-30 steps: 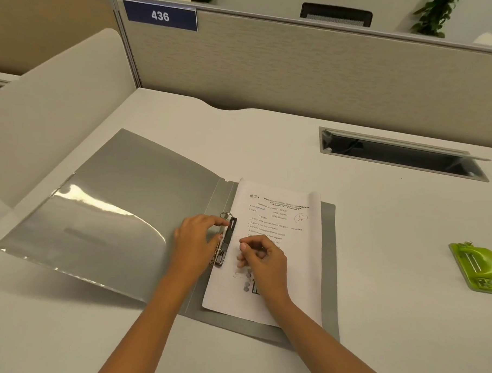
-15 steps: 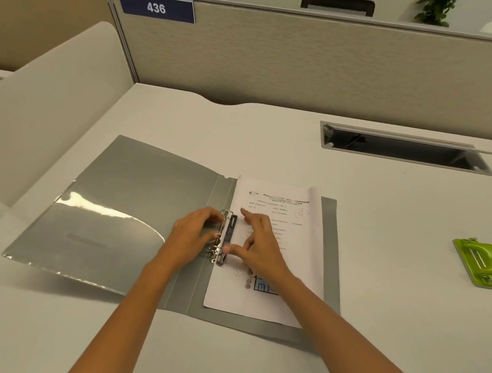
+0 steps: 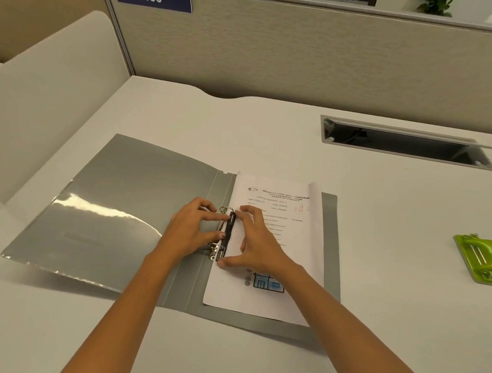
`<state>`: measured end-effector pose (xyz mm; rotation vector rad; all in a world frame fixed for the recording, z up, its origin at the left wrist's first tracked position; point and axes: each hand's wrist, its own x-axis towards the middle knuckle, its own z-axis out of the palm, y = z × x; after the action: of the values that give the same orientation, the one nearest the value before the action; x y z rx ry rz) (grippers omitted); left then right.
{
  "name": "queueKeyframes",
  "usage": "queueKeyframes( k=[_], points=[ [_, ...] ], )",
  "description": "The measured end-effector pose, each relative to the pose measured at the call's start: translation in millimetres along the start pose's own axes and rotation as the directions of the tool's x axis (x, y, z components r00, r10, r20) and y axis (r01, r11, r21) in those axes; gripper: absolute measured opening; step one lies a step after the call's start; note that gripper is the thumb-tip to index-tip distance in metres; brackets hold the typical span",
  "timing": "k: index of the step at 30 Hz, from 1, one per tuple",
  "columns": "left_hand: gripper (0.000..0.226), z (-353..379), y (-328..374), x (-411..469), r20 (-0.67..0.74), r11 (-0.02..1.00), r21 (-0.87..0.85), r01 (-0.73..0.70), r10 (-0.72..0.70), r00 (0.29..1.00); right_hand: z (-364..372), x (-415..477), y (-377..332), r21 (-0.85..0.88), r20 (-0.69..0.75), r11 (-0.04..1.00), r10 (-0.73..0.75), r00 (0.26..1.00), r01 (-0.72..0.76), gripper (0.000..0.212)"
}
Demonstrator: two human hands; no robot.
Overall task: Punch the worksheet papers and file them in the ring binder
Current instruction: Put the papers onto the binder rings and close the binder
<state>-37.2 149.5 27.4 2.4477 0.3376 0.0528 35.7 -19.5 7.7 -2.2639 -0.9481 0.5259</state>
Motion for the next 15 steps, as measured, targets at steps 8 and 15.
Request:
queueKeyframes(
  k=[8,15],
  points=[
    [0.064,10,-4,2,-0.047,0.998,-0.041,-0.045,0.043,0.998,-1,2,2,0.012,-0.028,1.000,-0.019,0.999,0.020,0.112],
    [0.048,22,-14,6,-0.095,0.990,-0.113,-0.085,0.074,0.993,-2,5,3,-0.027,-0.084,0.995,-0.100,0.991,0.098,0.108]
  ],
)
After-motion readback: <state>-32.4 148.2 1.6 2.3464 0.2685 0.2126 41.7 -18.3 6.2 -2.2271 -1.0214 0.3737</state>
